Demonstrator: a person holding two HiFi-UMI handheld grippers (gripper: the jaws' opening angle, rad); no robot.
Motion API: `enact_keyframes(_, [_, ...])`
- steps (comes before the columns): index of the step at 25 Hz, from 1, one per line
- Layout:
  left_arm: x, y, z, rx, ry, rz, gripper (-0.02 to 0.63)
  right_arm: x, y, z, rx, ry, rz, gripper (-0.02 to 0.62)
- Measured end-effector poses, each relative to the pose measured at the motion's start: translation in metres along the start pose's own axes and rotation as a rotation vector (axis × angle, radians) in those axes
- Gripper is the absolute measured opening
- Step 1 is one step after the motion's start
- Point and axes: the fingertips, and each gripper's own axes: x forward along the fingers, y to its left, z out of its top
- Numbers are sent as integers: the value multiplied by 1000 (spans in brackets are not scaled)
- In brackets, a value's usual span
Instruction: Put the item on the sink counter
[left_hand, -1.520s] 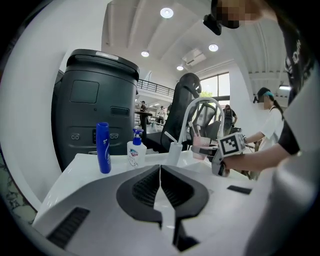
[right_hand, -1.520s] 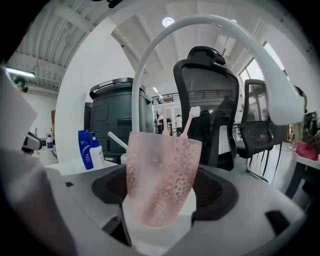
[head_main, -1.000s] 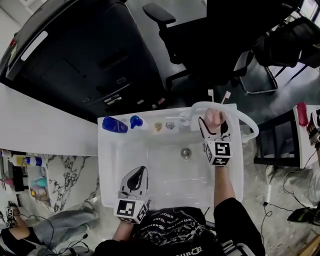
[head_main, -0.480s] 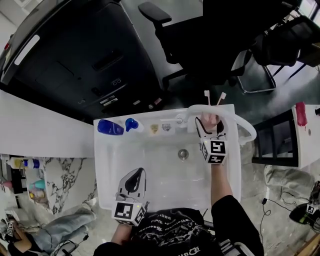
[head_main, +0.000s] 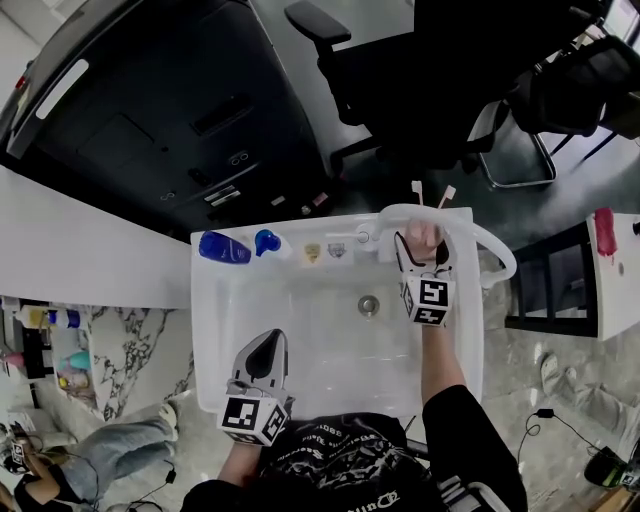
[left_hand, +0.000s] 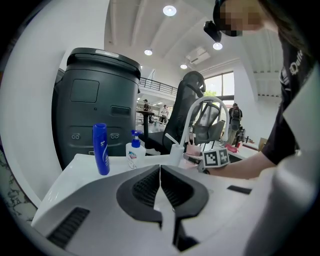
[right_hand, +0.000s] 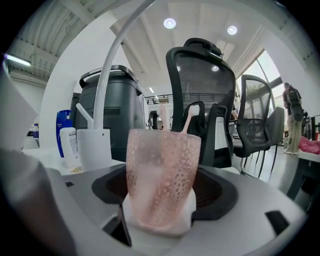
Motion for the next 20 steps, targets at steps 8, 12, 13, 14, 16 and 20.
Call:
enact_keyframes(8, [0, -1, -6, 5, 10, 1, 9, 2, 2, -14, -5, 44, -2, 354])
enact_keyframes(12, [-2, 3, -7, 0, 12, 10, 9, 1, 3, -15, -2, 56, 6, 354])
enact_keyframes(13, [-2, 5, -7, -2, 12, 13, 9, 1, 4, -16, 1, 58, 10, 354])
enact_keyframes(14, [-2, 6, -8, -4, 13, 16, 9, 0, 5, -16, 4, 57, 14, 359])
enact_keyframes(16, [-3, 7, -9, -7, 16, 20, 9, -4, 5, -14, 15, 48, 17, 380])
enact_keyframes(20, [-1, 7, -12, -11, 23, 14, 9, -13, 2, -8, 94, 41, 17, 446])
